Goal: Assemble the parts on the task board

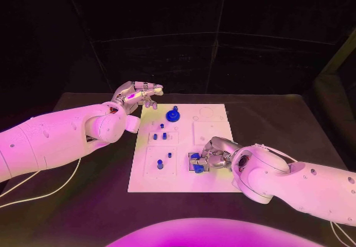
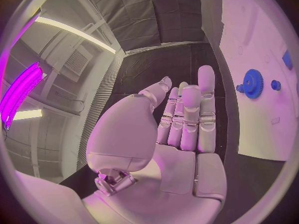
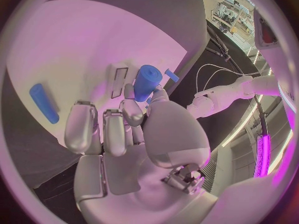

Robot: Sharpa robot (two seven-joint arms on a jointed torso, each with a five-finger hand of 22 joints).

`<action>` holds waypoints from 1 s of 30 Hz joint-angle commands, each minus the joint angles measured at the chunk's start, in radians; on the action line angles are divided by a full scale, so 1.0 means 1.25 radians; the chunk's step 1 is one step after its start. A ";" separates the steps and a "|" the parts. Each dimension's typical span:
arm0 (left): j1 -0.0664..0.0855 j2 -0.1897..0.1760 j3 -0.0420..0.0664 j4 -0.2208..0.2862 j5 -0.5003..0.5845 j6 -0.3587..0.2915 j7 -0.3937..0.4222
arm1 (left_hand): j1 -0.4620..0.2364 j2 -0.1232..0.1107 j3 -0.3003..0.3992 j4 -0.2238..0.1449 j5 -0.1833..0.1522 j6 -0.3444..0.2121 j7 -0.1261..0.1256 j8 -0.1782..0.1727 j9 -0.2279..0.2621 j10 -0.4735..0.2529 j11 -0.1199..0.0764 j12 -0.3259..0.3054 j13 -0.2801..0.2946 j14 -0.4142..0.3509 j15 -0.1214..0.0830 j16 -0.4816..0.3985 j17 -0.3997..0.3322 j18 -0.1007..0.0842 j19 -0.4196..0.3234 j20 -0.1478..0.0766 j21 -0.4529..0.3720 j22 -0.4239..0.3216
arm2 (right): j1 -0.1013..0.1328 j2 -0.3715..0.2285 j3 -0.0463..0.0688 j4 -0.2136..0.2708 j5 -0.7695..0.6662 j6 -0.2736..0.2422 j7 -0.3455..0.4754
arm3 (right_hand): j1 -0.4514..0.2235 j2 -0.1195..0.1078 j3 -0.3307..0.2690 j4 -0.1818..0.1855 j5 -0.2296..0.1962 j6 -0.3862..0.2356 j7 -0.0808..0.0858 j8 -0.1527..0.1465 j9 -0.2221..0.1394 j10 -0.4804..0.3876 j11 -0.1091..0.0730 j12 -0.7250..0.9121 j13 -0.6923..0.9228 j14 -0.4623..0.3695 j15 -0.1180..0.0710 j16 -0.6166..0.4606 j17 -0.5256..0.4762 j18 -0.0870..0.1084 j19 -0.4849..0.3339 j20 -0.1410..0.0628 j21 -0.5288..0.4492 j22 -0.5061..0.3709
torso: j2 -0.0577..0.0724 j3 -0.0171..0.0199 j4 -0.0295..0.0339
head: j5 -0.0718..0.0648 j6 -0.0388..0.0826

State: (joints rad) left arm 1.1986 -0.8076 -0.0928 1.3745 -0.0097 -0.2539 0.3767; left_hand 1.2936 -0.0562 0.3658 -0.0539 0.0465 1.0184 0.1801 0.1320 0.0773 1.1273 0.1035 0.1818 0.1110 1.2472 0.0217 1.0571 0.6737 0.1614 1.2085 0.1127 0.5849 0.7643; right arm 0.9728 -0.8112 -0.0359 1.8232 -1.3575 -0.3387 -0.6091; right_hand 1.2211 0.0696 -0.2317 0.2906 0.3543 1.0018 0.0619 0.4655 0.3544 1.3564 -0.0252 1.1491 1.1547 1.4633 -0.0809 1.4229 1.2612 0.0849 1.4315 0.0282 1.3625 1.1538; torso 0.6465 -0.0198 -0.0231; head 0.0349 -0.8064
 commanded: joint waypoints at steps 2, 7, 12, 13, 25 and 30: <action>0.001 0.001 0.001 0.002 0.002 0.009 0.002 | 0.000 0.009 -0.004 0.000 0.002 -0.006 -0.001 0.005 -0.001 -0.005 0.001 0.006 0.001 -0.004 -0.001 -0.001 -0.001 0.016 0.001 0.005 -0.003 -0.001 | 0.001 0.007 0.000 -0.004 -0.026 -0.006 -0.012 | -0.018 0.003 -0.016 0.000 -0.037 0.005 -0.009 0.005 0.006 0.003 0.002 -0.009 -0.003 0.042 -0.006 -0.001 -0.003 -0.006 -0.001 -0.005 0.005 0.002 | 0.000 0.0005 -0.0004 | 0.002 0.002; 0.001 0.001 0.001 0.001 0.002 0.009 0.002 | 0.000 0.009 -0.004 0.000 0.002 -0.006 -0.001 0.005 -0.001 -0.005 0.001 0.006 0.001 -0.004 -0.001 -0.001 -0.001 0.016 0.001 0.005 -0.003 -0.001 | 0.001 0.012 0.000 -0.007 -0.035 -0.019 -0.014 | -0.040 0.006 -0.037 0.000 -0.102 0.001 -0.009 0.010 0.013 0.002 0.002 -0.016 -0.004 0.042 -0.006 -0.003 -0.004 -0.006 -0.001 -0.005 0.004 0.002 | 0.000 0.0006 0.0000 | 0.002 0.003; 0.001 0.001 0.001 0.001 0.002 0.009 0.002 | 0.000 0.009 -0.004 0.000 0.002 -0.006 -0.001 0.005 -0.001 -0.005 0.001 0.006 0.001 -0.004 -0.001 -0.001 -0.001 0.016 0.001 0.005 -0.003 -0.001 | 0.001 0.013 0.000 -0.012 -0.046 -0.024 -0.020 | -0.098 0.013 -0.070 -0.005 -0.220 -0.008 -0.007 0.012 0.020 -0.008 0.006 -0.039 -0.018 0.039 -0.005 -0.012 -0.016 -0.006 -0.002 -0.004 0.001 0.000 | 0.000 0.0001 -0.0010 | 0.003 0.004; 0.001 0.001 0.001 0.001 0.002 0.009 0.002 | 0.000 0.009 -0.004 0.000 0.002 -0.006 -0.001 0.005 -0.001 -0.005 0.001 0.006 0.001 -0.004 -0.001 -0.001 -0.001 0.016 0.001 0.005 -0.003 -0.001 | 0.001 0.012 0.000 -0.013 -0.049 -0.025 -0.020 | -0.110 0.010 -0.077 0.000 -0.237 -0.011 -0.005 0.012 0.021 -0.013 0.005 -0.049 -0.026 0.037 -0.004 -0.016 -0.023 -0.005 -0.003 -0.004 0.000 -0.003 | 0.000 0.0000 -0.0011 | 0.003 0.004; 0.001 0.001 0.001 0.000 0.002 0.010 0.001 | 0.000 0.011 -0.006 0.001 0.002 -0.007 -0.001 0.007 -0.001 -0.006 0.001 0.008 0.001 -0.005 -0.001 -0.001 -0.001 0.016 0.002 0.006 -0.004 -0.002 | 0.001 0.001 0.000 0.000 -0.073 -0.037 -0.002 | -0.127 0.002 -0.080 -0.003 -0.232 -0.024 -0.002 0.013 0.026 -0.032 0.009 -0.086 -0.053 0.034 0.000 -0.027 -0.037 -0.004 -0.006 -0.001 -0.004 -0.006 | 0.000 0.0015 -0.0003 | 0.003 0.003; 0.001 0.001 0.001 0.000 0.002 0.010 0.001 | 0.000 0.011 -0.006 0.001 0.002 -0.007 -0.001 0.007 -0.001 -0.006 0.001 0.008 0.001 -0.005 -0.001 -0.001 -0.001 0.016 0.002 0.006 -0.004 -0.002 | 0.001 -0.006 0.000 0.010 -0.075 -0.029 0.019 | -0.083 -0.002 -0.070 -0.011 -0.214 -0.026 -0.002 0.018 0.031 -0.028 0.009 -0.085 -0.049 0.036 0.000 -0.027 -0.032 -0.005 -0.005 0.000 -0.002 -0.002 | 0.000 0.0011 -0.0017 | 0.004 0.002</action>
State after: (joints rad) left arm 1.1987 -0.8073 -0.0927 1.3732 -0.0097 -0.2522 0.3748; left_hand 1.2936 -0.0562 0.3629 -0.0510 0.0465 1.0184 0.1801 0.1364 0.0764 1.1273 0.1035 0.1878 0.1117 1.2472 0.0217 1.0571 0.6725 0.1613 1.2085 0.1127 0.5849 0.7628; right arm 0.9727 -0.8169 -0.0361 1.8287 -1.4334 -0.3671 -0.6187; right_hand 1.1108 0.0674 -0.3233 0.2754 0.0840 0.9771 0.0595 0.4820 0.3925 1.3234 -0.0142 1.0451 1.0921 1.4632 -0.0809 1.3910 1.2198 0.0850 1.4280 0.0249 1.3624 1.1503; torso 0.6464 -0.0182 -0.0243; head 0.0394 -0.8028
